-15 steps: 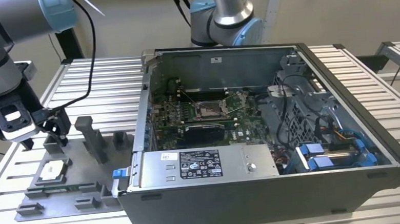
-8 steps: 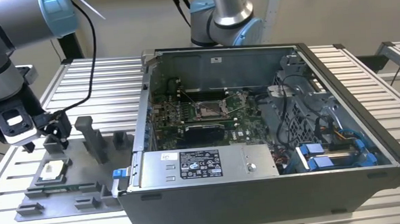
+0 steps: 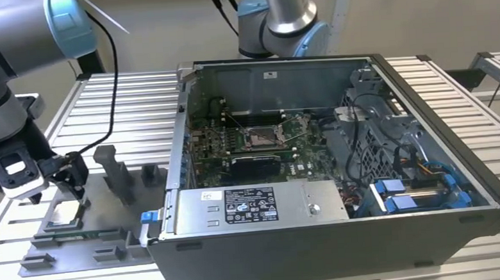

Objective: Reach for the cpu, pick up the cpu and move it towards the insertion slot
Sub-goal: 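Pick up the cpu and move it towards the insertion slot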

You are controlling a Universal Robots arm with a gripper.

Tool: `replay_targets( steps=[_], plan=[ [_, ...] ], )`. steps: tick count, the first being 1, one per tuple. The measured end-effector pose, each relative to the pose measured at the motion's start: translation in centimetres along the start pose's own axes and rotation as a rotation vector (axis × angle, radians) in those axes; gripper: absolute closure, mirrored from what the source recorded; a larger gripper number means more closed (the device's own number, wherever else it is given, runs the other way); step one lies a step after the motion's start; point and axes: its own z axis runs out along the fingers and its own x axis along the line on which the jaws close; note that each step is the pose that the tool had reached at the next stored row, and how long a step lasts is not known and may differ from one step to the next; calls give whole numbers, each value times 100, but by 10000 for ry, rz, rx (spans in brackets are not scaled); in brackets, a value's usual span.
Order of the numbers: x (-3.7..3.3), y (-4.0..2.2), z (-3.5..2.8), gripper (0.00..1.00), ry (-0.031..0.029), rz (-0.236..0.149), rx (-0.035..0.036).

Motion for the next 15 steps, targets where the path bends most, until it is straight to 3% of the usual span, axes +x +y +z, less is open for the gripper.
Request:
replay_targets(
  steps=[3,15],
  plan=[
    [0,-37,54,0,-2,0,-2],
    [1,-52,241,0,1,1,0]
  ],
)
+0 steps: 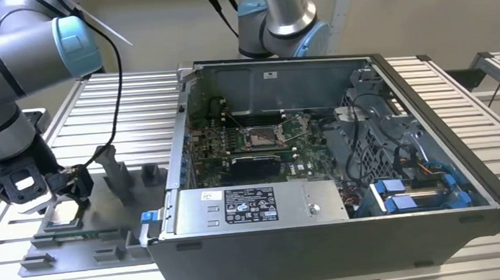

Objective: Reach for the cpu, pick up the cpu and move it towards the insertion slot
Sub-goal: 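Pick up the cpu and move it towards the insertion slot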

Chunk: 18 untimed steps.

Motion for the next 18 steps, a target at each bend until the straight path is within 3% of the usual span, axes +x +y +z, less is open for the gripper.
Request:
replay_targets(
  steps=[9,18],
  plan=[
    [1,-40,59,0,-3,1,-2],
    [0,-42,79,0,-4,-1,-1]
  ],
)
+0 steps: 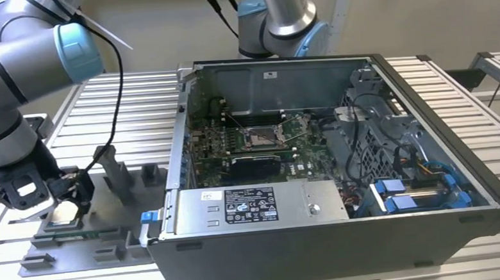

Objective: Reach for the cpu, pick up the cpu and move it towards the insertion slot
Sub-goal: 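Pick up the cpu and move it towards the insertion slot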

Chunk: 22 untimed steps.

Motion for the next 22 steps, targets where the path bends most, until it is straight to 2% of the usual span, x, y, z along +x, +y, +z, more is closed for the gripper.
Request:
replay_targets(
  steps=[10,11,22],
  plan=[
    [1,0,5,0,-1,-21,0],
    [1,0,5,100,-2,-24,0],
    [1,0,5,100,0,-52,0]
  ],
)
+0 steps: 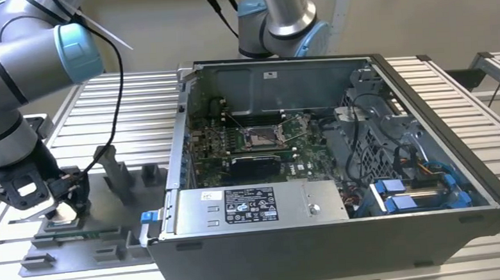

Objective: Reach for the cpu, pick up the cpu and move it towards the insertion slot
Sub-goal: 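Pick up the cpu and move it towards the insertion slot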

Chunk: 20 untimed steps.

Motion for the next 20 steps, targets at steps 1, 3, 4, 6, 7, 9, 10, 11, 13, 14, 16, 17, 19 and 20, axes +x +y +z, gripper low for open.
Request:
replay_targets(
  steps=[1,3,4,6,7,9,10,11,13,14,16,17,19,20],
  plan=[
    [0,0,0,100,0,-3,0],
    [0,0,0,100,0,-8,0],
    [0,0,-1,100,0,-9,0],
    [-1,2,-41,100,-3,-10,-1],
    [0,3,-82,100,1,-9,4],
    [0,6,-168,100,1,-9,5],
    [0,8,-206,100,1,-9,6],
    [1,9,-242,100,1,-9,6],
    [1,12,-320,100,2,-8,7],
    [1,13,-355,100,2,-9,7],
    [1,16,-426,100,1,-9,6],
    [1,17,-455,100,3,-8,7],
    [1,19,-511,100,2,-9,8],
    [1,20,-529,100,1,-9,9]
  ],
)
